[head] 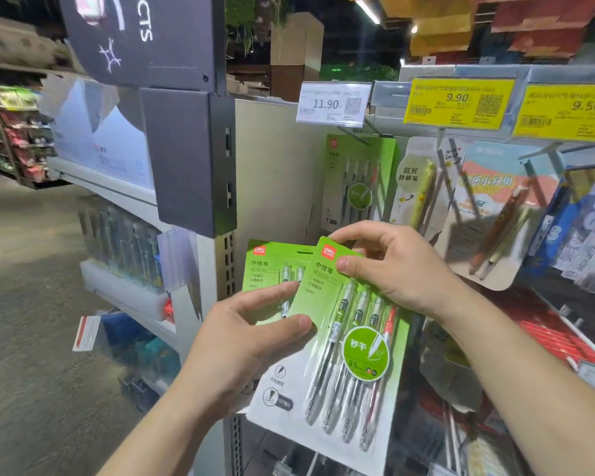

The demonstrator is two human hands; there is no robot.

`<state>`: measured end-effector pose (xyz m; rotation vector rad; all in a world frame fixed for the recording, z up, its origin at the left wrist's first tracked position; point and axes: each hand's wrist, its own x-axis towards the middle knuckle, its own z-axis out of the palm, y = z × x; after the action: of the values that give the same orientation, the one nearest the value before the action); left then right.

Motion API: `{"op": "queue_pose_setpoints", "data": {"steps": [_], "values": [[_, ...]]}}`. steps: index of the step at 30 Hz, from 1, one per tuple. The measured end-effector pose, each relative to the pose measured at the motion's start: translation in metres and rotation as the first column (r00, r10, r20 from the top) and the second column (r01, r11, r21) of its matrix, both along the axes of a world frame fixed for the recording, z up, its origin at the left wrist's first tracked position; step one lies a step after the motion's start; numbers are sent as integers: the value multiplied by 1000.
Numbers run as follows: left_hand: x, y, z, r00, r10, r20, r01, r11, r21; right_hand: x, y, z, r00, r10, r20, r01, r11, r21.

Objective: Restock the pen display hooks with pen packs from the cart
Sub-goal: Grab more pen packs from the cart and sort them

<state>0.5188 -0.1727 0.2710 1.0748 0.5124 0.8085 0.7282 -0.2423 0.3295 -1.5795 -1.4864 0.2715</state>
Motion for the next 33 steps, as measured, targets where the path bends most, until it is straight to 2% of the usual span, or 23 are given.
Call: {"op": "queue_pose_setpoints", "data": {"steps": [4, 8, 9, 11, 12, 14, 17, 21, 24, 26, 29, 33], "values": [[4, -3, -1, 1000, 9, 30, -8, 999, -34, 1, 6, -4, 998, -29, 54, 28, 999, 28], [4, -1, 1, 996, 35, 77, -30, 998, -63, 16, 4, -5, 982, -151, 117, 154, 988, -21], [3, 2, 0, 995, 51, 84, -46, 997, -62, 19, 2, -6, 985, -158, 73, 162, 986, -46], [1, 6, -2, 993, 88, 83, -83, 995, -60, 22, -5, -6, 973, -81, -214, 54, 990, -127], [0, 7, -2, 992, 93, 83, -89, 995, -53, 22, -8, -8, 925, -26, -379, -36, 987, -157], [0, 6, 0, 992, 98, 80, -97, 995, -27, 22, -8, -11, 823, 20, -568, -141, 975, -170], [1, 6, 4, 987, 126, 102, -128, 992, 7, 22, -2, -12, 699, 8, -715, -142, 982, -127], [-6, 12, 6, 978, 201, -52, -171, 921, 350, 24, 7, -4, 513, 59, -856, -114, 994, 0], [-12, 13, 8, 973, 213, -86, -150, 872, 467, 30, 12, 12, 425, 90, -901, -76, 995, 64], [-17, 15, 8, 965, 245, -96, -160, 836, 525, 36, 15, 23, 465, 61, -883, -20, 998, 58], [-24, 16, 8, 958, 268, -99, -162, 797, 582, 40, 21, 41, 595, -90, -799, 170, 985, 15], [-33, 16, 9, 957, 277, -88, -168, 776, 608, 47, 25, 66, 737, -249, -629, 397, 912, 104]]}}
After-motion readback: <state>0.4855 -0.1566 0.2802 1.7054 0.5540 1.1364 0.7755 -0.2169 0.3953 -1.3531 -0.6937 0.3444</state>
